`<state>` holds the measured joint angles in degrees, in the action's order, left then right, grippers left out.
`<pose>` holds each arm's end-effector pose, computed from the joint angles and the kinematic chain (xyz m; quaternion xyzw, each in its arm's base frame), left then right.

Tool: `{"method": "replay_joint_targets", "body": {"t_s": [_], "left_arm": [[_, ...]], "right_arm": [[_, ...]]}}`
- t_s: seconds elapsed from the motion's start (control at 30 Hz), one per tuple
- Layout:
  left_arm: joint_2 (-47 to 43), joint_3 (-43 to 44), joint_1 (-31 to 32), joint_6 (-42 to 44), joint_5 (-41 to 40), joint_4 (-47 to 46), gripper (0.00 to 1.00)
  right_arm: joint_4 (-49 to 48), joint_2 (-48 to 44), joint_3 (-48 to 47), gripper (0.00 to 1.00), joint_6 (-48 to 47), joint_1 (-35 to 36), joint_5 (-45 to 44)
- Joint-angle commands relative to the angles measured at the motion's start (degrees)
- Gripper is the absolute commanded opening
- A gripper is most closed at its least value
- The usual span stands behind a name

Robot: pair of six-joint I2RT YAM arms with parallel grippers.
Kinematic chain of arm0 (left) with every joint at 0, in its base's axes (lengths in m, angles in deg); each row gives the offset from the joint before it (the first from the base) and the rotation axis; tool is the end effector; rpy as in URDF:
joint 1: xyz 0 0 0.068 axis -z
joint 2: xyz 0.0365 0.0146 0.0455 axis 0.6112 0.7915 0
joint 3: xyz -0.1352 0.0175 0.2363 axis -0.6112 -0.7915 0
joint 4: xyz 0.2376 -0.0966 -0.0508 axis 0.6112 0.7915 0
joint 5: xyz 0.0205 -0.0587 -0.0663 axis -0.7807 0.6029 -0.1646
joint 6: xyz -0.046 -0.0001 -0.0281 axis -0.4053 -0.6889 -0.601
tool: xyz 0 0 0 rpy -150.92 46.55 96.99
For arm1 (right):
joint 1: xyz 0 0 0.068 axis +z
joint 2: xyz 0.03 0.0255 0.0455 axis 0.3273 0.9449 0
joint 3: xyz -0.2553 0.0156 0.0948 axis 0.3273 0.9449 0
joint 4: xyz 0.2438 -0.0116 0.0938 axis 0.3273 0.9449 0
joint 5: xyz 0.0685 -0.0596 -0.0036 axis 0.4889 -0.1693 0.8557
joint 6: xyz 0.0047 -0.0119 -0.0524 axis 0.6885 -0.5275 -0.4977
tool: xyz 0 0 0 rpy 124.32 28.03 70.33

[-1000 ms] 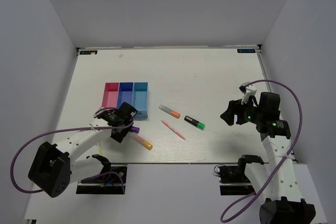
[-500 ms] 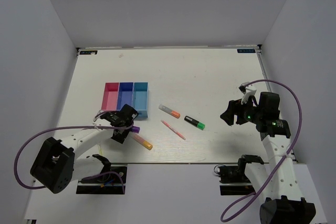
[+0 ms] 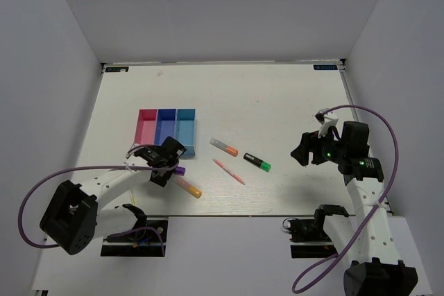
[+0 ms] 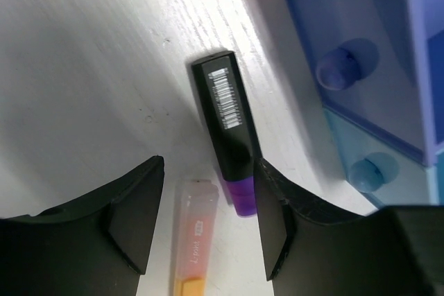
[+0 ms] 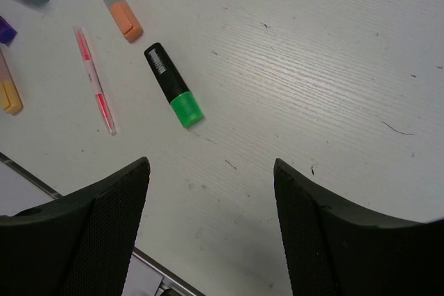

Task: Sort the stationery into containers
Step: Move the pen to the center of the board.

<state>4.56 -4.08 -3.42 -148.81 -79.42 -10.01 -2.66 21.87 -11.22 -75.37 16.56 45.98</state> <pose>0.1562 -0.0869 0.1673 -0.5115 0.8222 0.0155 0.2491 0.1560 0.0110 0.2760 -0.1590 0.8647 0.1926 0.4358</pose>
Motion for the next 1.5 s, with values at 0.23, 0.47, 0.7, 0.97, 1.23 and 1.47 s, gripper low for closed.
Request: {"method": "replay_joint_targets", "body": {"t_s": [0.23,0.47,0.7,0.97,1.23,1.47], "left_arm": [[4.3,5.5,0.3,-2.1,-2.0,0.8,0.65],[6.4,5.9,0.3,-3.0,-1.8,0.8,0.65],[8.5,5.6,0.2,-4.1,-2.0,1.2,0.65],[9.7,3.4,0.2,-5.8,-0.7,1.8,0.65],[5.3,-0.1,0.3,-5.8,-1.0,6.7,0.63],[1.4,-3.3,0.2,-5.6,-1.6,10.2,0.62]], "right_arm": [[-0.4,0.5,0.3,0.75,0.0,0.3,-0.4],[-0.5,0.2,0.3,0.75,0.0,0.3,-0.5],[-0.3,0.2,0.3,0.75,0.1,0.3,-0.5],[-0.5,-0.1,0.2,0.75,0.3,0.4,-0.8],[-0.5,-0.2,0.3,0.75,0.4,0.4,-0.8],[-0.5,-0.3,0.3,0.75,0.7,0.3,-1.0]]}}
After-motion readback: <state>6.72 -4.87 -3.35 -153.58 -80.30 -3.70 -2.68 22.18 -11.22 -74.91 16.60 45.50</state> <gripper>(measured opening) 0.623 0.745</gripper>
